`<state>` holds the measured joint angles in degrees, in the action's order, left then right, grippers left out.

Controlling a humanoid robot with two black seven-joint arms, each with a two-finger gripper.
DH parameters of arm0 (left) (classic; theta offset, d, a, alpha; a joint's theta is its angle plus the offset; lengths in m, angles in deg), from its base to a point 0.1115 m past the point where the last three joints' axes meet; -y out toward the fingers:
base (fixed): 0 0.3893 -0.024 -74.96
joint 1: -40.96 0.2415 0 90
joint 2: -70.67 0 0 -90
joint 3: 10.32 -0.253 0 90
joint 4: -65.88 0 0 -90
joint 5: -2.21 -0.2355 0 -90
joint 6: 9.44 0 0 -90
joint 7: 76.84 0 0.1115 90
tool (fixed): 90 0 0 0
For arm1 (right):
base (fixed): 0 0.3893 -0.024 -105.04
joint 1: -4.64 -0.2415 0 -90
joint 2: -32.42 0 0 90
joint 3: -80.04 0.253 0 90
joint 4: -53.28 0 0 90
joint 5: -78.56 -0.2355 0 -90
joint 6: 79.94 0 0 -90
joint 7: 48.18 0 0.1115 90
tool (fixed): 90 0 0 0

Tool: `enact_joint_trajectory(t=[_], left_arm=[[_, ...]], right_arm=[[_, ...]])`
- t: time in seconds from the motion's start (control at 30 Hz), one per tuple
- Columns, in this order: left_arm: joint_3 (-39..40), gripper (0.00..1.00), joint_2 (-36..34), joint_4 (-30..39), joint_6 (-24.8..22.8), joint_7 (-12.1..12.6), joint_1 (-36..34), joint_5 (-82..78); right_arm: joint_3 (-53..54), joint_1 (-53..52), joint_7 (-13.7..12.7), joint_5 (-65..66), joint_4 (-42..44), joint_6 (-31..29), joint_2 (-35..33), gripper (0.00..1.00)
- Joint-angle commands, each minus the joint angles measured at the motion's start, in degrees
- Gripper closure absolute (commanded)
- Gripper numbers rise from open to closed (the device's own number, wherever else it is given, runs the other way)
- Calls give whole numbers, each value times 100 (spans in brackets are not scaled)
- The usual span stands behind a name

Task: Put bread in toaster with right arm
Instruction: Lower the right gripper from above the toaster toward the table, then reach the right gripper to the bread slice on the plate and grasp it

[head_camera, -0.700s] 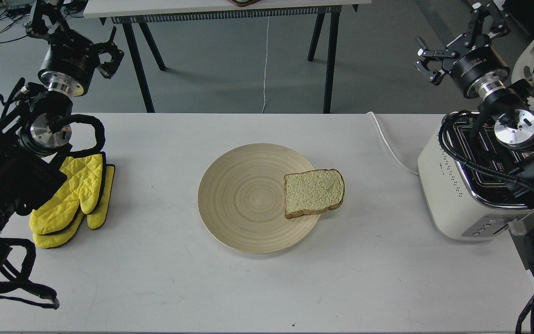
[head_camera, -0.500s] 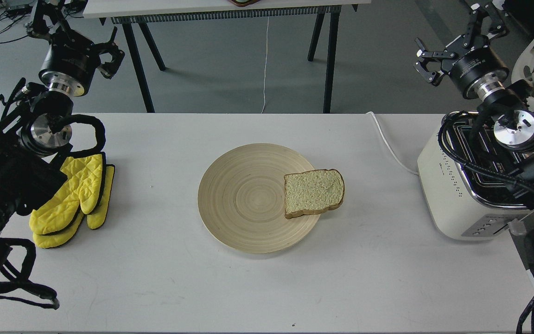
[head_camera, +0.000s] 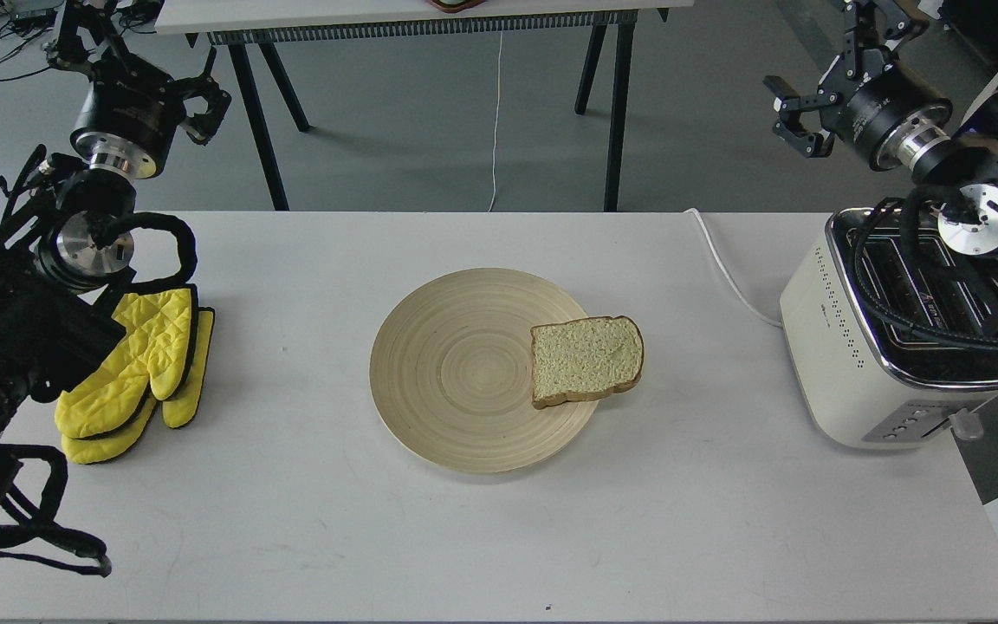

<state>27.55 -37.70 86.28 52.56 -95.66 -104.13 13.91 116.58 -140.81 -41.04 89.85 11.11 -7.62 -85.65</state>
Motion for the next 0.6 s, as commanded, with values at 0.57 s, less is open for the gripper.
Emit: enact_joint_trajectory(t=[0.57], left_arm=[[1,0,9,-10,0,-8,15,0]], right_arm=[[-2915,228,-907,2298,-1909,2163,610,6]])
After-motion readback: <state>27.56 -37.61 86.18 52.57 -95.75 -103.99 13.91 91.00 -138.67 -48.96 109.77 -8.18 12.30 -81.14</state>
